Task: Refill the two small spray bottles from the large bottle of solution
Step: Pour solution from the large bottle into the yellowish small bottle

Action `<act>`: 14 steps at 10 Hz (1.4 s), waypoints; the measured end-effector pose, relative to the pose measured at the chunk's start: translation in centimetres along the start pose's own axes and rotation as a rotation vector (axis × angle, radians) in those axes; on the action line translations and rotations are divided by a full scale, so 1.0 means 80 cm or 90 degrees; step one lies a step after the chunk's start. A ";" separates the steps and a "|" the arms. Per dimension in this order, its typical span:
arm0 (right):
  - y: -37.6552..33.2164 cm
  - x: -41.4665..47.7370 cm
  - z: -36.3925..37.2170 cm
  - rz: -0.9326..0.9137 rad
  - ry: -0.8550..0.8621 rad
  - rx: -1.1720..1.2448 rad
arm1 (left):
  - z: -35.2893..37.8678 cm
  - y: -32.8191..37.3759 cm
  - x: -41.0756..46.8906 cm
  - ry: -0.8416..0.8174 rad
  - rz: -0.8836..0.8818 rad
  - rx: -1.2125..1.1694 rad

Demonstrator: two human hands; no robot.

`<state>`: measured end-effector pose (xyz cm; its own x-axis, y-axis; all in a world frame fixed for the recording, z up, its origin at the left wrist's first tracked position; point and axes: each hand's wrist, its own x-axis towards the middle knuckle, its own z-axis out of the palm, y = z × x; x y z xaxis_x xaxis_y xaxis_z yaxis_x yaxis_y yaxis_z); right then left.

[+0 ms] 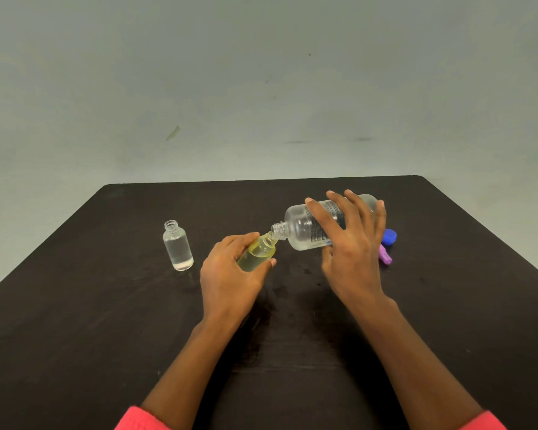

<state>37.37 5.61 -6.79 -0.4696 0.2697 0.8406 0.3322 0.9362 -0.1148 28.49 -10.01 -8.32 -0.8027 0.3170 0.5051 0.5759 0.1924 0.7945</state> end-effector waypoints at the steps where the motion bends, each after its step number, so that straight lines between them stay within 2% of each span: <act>1: 0.000 0.001 0.000 -0.001 -0.001 0.001 | 0.000 0.000 0.000 -0.001 -0.003 -0.001; 14: 0.000 0.001 -0.002 0.003 -0.008 0.006 | -0.001 0.001 0.000 -0.003 0.005 0.012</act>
<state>37.48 5.55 -6.64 -0.4783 0.2772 0.8333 0.3266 0.9369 -0.1242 28.53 -10.04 -8.22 -0.7978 0.3233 0.5089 0.5845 0.2076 0.7844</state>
